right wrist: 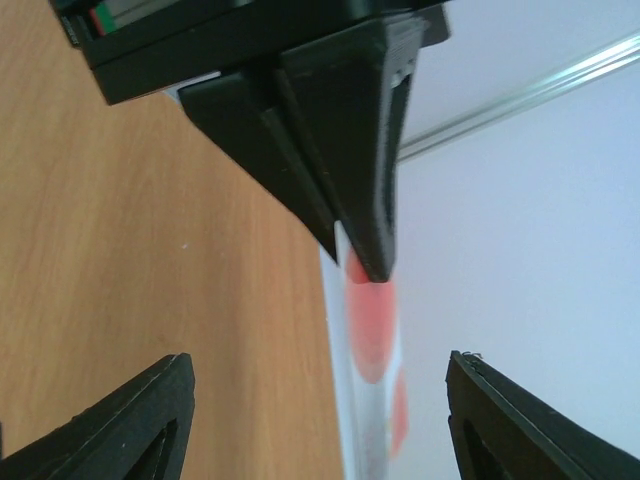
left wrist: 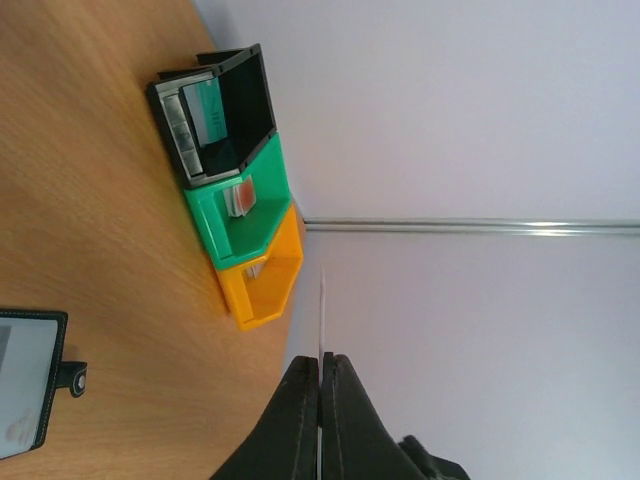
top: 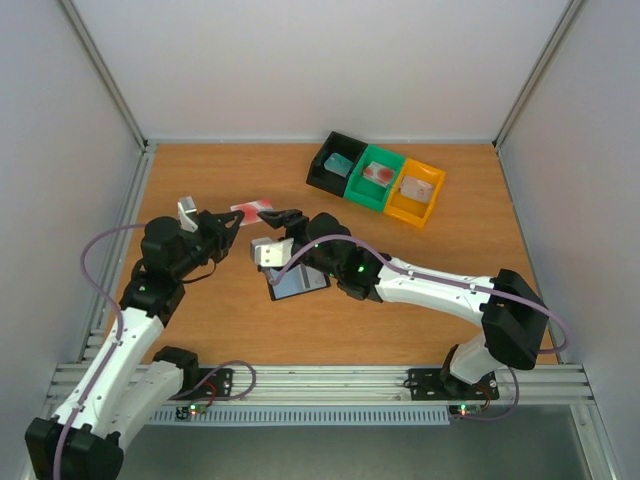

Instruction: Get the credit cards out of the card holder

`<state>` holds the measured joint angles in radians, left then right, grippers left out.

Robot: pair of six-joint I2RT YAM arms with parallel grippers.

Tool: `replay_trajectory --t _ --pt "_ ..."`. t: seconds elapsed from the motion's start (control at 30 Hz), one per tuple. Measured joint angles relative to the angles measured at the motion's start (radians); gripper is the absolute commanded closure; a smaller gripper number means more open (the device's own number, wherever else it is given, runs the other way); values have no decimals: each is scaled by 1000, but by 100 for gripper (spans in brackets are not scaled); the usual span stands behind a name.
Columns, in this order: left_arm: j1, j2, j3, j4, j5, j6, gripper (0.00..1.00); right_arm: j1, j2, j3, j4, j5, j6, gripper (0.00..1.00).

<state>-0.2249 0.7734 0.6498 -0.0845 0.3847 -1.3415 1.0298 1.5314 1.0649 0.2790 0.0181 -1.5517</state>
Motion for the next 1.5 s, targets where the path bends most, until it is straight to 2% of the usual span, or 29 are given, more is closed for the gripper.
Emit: replay_trajectory --t 0.07,0.17,0.33,0.43,0.5,0.53,0.73,0.77,0.83,0.87,0.9,1.0,1.07,1.23,1.37,1.5 --pt "3 0 -6 -3 0 -15 100 0 1 0 13 8 -12 32" --pt "3 0 -11 -1 0 -25 100 0 7 6 27 20 -37 45" --pt "3 2 -16 -1 1 -42 100 1 95 84 43 76 -101 54" --pt "4 4 -19 -1 2 -43 100 0 145 113 47 124 -151 71" --pt "6 5 -20 0 3 -43 100 0 150 113 43 133 -163 94" --pt "6 7 -22 0 3 -43 100 -1 151 114 43 137 -174 98" --pt "7 14 -27 10 5 -69 99 -2 151 114 42 157 -200 99" --pt "7 14 -29 14 5 -70 87 -2 151 114 42 161 -201 99" --pt "7 14 -32 14 3 -73 42 -2 151 114 35 166 -198 99" --pt "7 14 -37 15 0 -65 6 -2 149 117 25 170 -193 99" --pt "7 14 -42 14 -3 -64 1 -4 148 122 11 171 -187 99" --pt "11 6 -86 37 -21 -18 1 -24 141 162 -83 177 -140 99" --pt "12 -8 -122 36 -43 48 1 -69 139 235 -225 177 -68 99" --pt "14 -39 -198 -23 -158 253 1 -307 162 492 -598 142 165 99" --pt "16 -42 -267 -83 -252 364 1 -517 284 745 -862 124 309 99" --pt "16 -42 -318 -108 -296 417 1 -618 478 961 -1052 130 388 99"
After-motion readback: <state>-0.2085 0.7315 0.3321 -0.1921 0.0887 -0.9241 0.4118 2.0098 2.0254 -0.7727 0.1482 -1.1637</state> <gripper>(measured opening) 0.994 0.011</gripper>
